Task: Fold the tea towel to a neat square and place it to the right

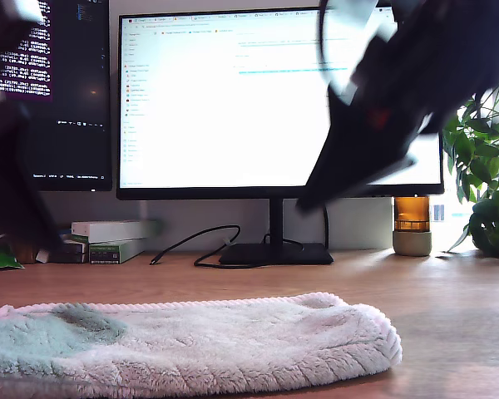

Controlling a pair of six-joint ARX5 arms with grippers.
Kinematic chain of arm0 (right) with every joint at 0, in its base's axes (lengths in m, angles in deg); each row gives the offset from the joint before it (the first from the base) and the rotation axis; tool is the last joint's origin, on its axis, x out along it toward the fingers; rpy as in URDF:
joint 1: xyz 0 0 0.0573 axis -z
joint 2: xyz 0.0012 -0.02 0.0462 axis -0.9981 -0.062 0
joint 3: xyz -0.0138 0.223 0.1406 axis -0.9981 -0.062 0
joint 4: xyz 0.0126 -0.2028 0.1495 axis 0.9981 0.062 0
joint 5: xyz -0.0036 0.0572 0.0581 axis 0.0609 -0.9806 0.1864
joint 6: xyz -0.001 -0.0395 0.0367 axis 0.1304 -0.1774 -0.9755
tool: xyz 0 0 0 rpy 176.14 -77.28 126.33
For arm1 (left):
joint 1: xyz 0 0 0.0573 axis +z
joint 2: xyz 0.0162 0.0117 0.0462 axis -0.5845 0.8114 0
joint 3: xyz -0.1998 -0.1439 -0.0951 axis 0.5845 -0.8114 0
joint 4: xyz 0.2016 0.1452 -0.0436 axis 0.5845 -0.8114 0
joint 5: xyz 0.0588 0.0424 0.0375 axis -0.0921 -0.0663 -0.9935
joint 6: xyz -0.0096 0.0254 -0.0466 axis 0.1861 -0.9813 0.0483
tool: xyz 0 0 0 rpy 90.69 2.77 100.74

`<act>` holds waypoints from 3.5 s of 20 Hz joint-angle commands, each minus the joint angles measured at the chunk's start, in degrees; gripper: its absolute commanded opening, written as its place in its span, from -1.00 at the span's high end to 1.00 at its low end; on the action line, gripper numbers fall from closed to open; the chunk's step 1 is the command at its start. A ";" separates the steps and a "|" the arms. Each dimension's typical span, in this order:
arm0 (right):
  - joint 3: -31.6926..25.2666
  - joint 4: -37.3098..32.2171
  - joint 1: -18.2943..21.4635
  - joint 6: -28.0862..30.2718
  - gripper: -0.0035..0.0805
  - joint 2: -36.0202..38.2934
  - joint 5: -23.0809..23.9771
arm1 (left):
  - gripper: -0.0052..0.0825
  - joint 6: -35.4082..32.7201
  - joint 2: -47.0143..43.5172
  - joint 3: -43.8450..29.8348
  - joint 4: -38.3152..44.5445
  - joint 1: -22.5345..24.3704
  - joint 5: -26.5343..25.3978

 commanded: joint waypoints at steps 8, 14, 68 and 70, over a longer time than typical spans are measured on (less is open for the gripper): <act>4.00 -7.63 1.55 3.76 0.95 -14.25 -0.24 | 0.93 0.42 8.41 -0.24 3.02 -0.04 4.55; 8.76 -7.26 3.61 6.67 0.95 -19.89 -0.44 | 0.93 0.42 10.45 -0.24 3.08 1.01 4.20; 9.03 9.09 4.52 4.48 0.95 -25.62 2.99 | 0.93 -13.20 34.16 10.51 11.30 12.39 -2.51; 9.03 9.35 4.15 4.39 0.95 -25.59 2.69 | 0.93 -13.62 34.18 10.54 12.26 12.72 -2.64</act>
